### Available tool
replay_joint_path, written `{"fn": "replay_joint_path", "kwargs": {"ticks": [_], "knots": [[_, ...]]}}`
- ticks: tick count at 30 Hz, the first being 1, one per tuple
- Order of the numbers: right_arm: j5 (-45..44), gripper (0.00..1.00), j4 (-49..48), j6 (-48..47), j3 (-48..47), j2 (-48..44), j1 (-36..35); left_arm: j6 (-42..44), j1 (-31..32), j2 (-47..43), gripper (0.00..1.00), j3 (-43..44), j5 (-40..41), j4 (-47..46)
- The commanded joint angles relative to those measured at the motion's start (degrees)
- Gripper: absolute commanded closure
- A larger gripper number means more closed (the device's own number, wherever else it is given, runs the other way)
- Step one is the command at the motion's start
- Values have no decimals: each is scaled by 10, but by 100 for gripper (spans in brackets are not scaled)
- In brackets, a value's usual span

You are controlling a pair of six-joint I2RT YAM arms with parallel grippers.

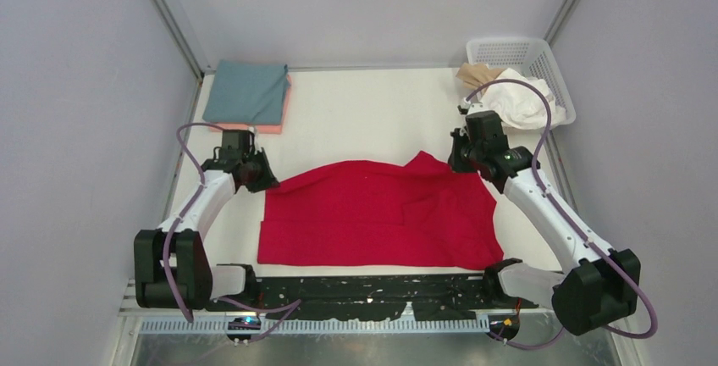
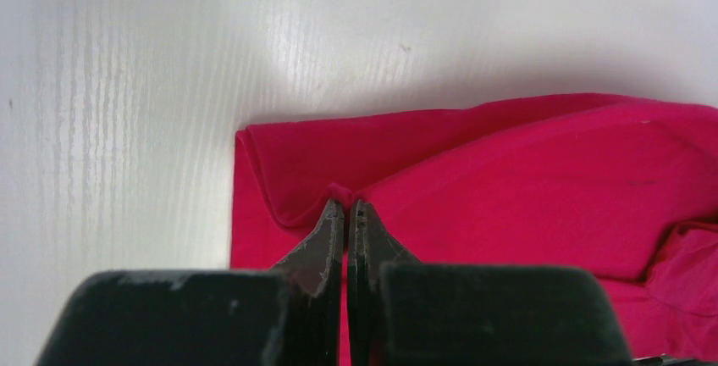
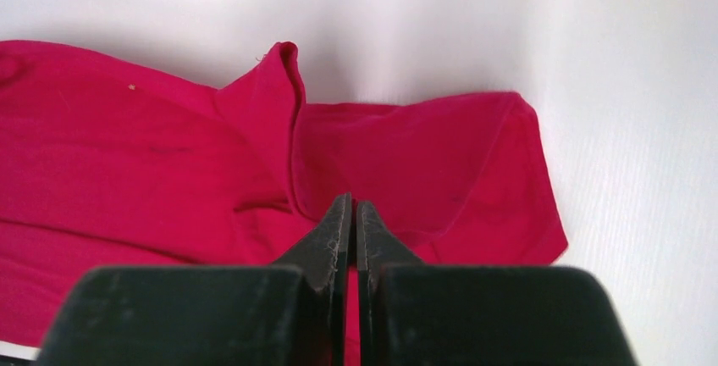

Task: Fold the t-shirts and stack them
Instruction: Fold the other side of the tshirt into a rectangle

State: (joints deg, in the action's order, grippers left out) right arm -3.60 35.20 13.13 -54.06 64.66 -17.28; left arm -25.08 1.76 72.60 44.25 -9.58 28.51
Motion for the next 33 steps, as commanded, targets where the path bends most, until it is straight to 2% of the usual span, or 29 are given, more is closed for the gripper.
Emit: {"fn": "replay_joint_path", "kwargs": {"ticks": [1,10,18,23,30,31,32,33], "knots": [[-42,95,66,-8,18,-50,-3,-3,0,-46,100,-23,20,-33],[-21,95,103,15,43,-98,-3,-25,0,-104,100,-72,50,-50],[-43,95,189,44,31,-131,-3,-34,0,-125,100,-95,64,-58],[13,94,169,47,65,-143,-2,-39,1,-126,100,-100,45,-74],[41,92,189,75,103,-161,-3,-56,0,-105,100,-111,68,-65],[67,91,195,78,111,-159,-4,-61,1,-106,99,-109,76,-57],[89,87,213,88,116,-157,-5,-67,1,-108,94,-109,88,-47],[94,83,226,108,126,-150,-8,-76,1,-113,83,-106,110,-21]]}}
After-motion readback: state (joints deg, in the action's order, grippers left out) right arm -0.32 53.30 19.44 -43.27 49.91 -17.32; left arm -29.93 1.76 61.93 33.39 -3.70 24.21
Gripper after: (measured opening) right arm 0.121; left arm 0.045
